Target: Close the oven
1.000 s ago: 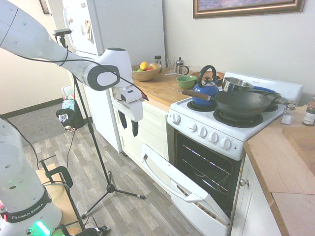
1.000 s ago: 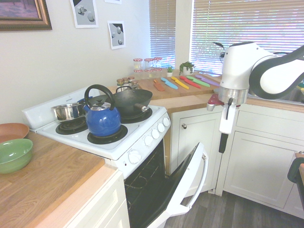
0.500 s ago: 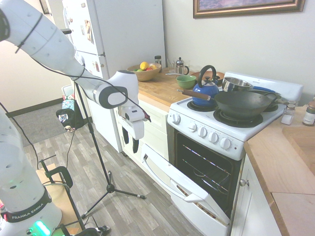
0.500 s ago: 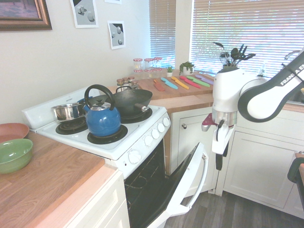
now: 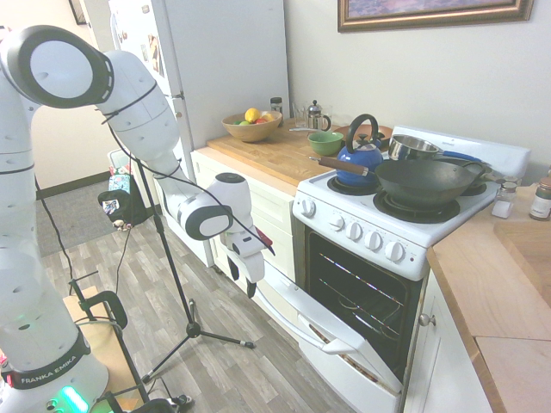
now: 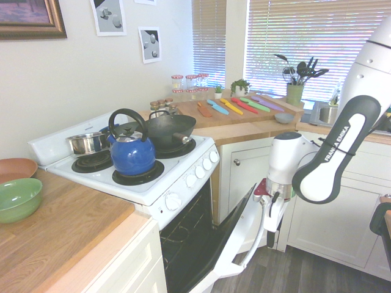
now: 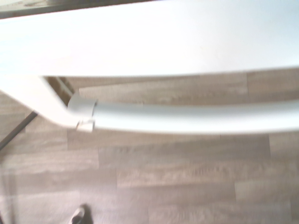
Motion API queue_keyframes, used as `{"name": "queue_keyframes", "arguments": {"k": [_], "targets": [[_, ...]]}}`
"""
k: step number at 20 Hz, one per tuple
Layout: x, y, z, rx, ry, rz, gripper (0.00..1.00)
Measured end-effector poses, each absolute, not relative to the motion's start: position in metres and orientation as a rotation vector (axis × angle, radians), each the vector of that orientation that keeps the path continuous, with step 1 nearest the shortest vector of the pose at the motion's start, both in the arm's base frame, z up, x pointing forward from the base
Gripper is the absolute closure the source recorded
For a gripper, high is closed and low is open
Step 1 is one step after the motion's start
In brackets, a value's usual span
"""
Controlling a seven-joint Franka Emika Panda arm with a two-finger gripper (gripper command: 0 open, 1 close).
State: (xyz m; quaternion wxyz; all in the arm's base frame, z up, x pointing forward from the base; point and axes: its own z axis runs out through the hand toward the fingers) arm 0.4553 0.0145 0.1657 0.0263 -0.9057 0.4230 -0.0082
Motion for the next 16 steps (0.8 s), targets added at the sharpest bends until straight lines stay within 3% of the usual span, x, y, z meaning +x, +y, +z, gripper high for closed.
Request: {"name": "queue_keyframes", "arguments": {"k": [16], "targets": [[0.524, -0.027, 0.109, -2.803, 1.346, -0.071, 0.0]]}}
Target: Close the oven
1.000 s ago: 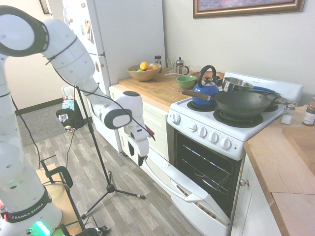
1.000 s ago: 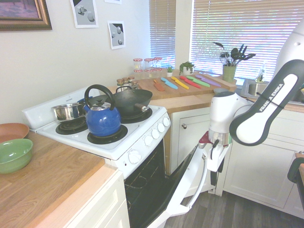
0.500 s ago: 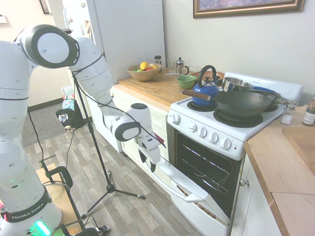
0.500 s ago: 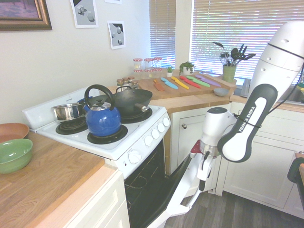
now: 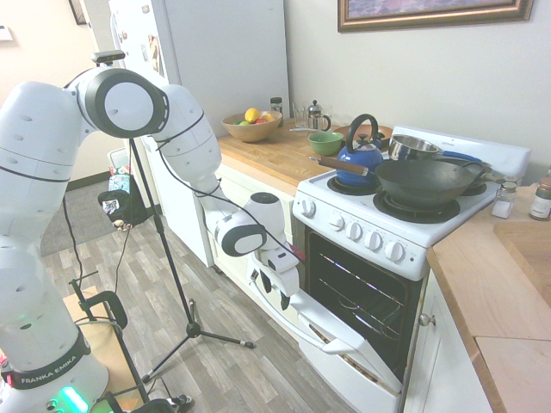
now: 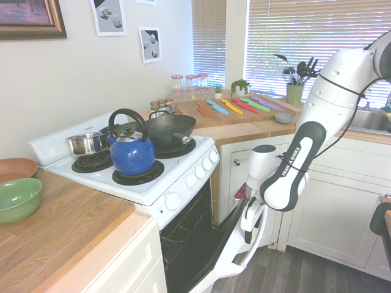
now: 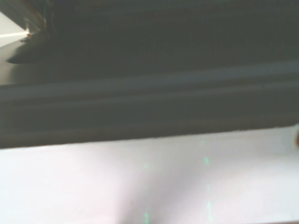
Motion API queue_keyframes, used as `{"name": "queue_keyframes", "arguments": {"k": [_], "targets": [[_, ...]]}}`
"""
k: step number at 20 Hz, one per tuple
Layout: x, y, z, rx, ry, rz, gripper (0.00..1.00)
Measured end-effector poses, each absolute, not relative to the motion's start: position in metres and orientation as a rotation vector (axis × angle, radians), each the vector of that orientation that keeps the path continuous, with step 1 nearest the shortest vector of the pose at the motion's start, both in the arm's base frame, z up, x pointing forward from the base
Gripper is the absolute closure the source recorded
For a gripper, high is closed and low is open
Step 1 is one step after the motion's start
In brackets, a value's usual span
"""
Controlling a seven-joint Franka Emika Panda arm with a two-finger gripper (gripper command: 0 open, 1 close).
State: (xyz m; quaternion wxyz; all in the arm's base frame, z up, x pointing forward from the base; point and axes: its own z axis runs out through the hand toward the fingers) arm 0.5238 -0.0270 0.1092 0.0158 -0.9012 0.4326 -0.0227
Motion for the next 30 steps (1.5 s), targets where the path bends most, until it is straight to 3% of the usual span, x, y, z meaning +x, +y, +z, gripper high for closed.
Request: {"name": "queue_keyframes", "arguments": {"k": [11, 19, 26, 30], "targets": [[0.574, 0.022, 0.125, -2.838, 1.205, -0.102, 0.0], [0.644, 0.044, 0.154, -2.827, 1.169, -0.175, 0.0], [0.671, 0.013, 0.178, -2.827, 1.193, -0.228, 0.0], [0.652, -0.029, 0.211, -2.834, 1.215, -0.167, 0.0]]}}
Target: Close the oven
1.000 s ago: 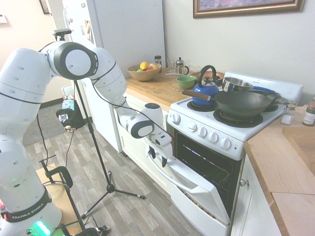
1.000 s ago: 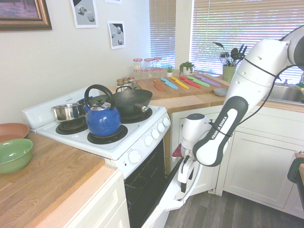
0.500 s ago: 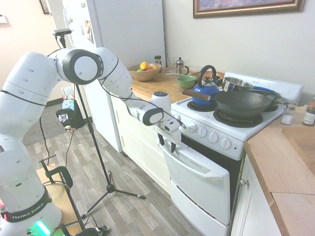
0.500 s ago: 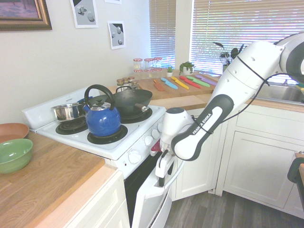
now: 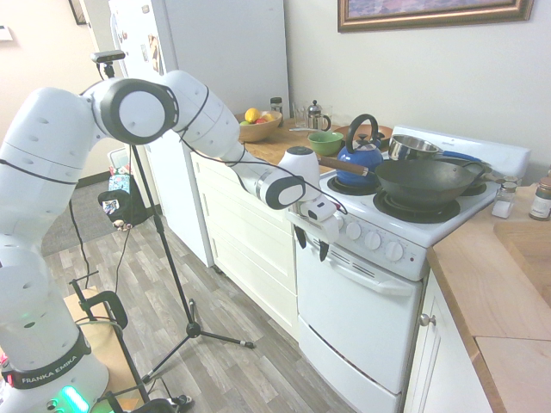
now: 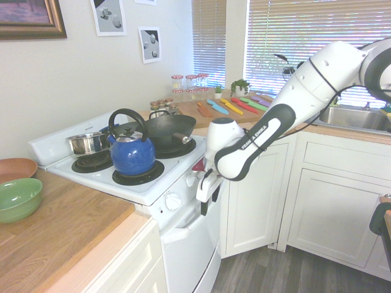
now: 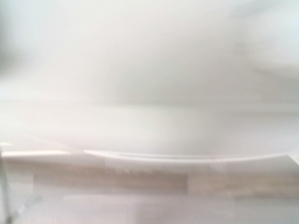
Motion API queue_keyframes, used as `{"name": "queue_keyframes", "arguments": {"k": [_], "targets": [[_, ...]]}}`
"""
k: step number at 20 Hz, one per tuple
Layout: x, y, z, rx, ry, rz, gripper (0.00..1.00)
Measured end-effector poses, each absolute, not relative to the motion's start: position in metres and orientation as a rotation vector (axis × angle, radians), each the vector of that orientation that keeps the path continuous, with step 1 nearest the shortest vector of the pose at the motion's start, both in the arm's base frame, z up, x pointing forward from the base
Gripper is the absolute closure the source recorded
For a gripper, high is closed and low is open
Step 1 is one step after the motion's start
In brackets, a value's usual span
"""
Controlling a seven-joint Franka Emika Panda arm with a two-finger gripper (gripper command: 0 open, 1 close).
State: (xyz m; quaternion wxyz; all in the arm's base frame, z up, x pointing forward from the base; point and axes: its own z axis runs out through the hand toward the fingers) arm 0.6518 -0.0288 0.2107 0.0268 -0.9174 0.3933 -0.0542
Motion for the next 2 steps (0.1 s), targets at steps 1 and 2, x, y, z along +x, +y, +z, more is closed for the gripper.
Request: {"name": "queue_keyframes", "arguments": {"k": [1, 2], "targets": [[0.64, -0.036, 0.222, -2.846, 1.2, -0.122, 0.0], [0.628, -0.042, 0.235, -2.856, 1.177, -0.076, 0.0]]}}
